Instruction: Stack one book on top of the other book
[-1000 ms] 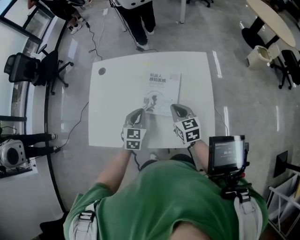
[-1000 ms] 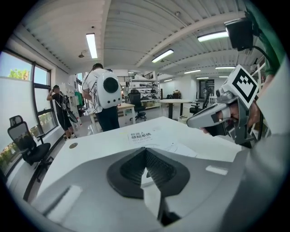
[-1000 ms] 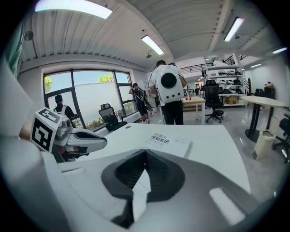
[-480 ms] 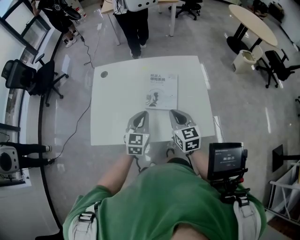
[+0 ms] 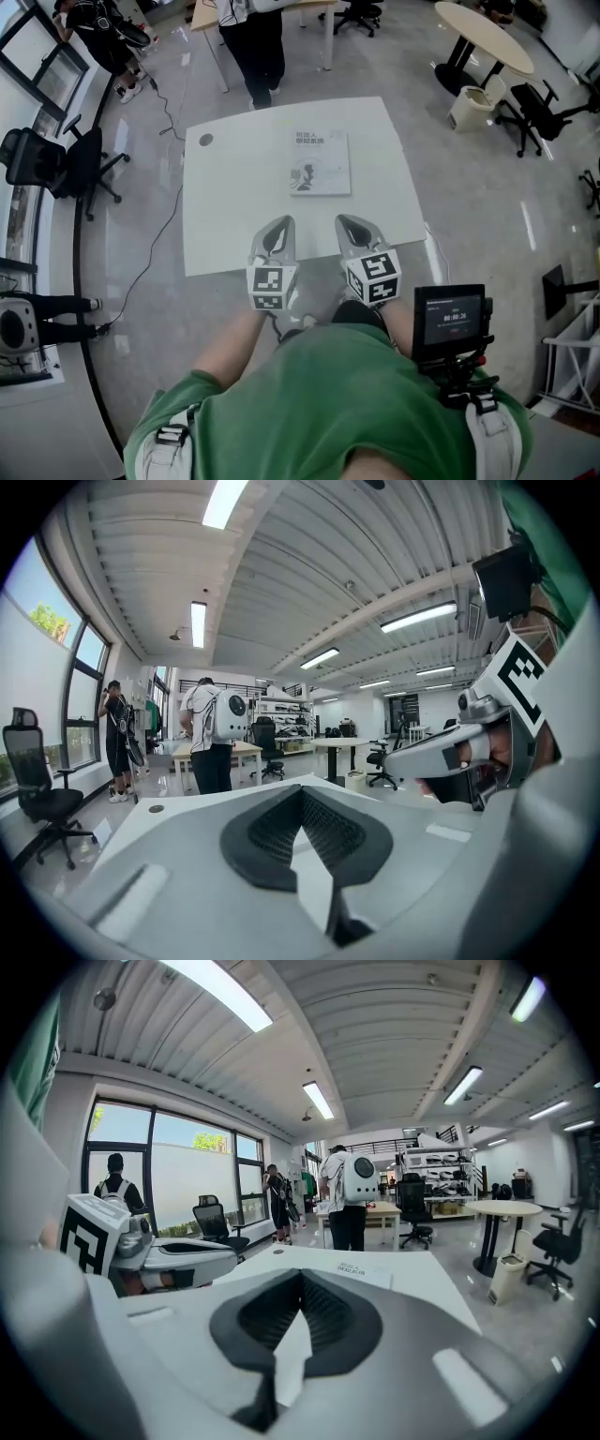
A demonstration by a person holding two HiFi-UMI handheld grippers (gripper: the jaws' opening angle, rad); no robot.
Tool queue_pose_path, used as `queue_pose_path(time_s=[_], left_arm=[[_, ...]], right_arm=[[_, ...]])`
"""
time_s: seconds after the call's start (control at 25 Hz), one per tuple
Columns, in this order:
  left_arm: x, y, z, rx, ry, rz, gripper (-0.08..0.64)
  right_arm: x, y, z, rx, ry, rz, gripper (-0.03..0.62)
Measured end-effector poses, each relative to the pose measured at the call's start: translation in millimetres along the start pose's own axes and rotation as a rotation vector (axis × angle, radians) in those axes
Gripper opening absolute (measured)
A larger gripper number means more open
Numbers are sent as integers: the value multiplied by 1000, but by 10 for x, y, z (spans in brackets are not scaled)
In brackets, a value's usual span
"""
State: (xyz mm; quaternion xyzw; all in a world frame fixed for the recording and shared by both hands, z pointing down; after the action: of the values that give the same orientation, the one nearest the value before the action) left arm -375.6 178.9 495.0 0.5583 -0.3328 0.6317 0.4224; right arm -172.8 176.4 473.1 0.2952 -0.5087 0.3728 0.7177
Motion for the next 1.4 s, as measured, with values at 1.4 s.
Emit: queue_pose_path(time_s=[1.4], left_arm=[[-351,-729,-157,-93,-131,3,6]], right_arm=[[-182,-440,-757,-16,-108,-64,3]])
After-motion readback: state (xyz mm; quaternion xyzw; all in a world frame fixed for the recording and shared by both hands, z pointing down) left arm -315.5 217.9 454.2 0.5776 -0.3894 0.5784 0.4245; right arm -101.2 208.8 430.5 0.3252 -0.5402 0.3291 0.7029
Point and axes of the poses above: the fingertips, and each gripper's own axes: z forward along the fingers, y to its left, x out of its underside, the point moved 10 cm from there along -z, backward along the fingers, and after that the axes turned 5 degrees about -z, right-handed, at the moved point
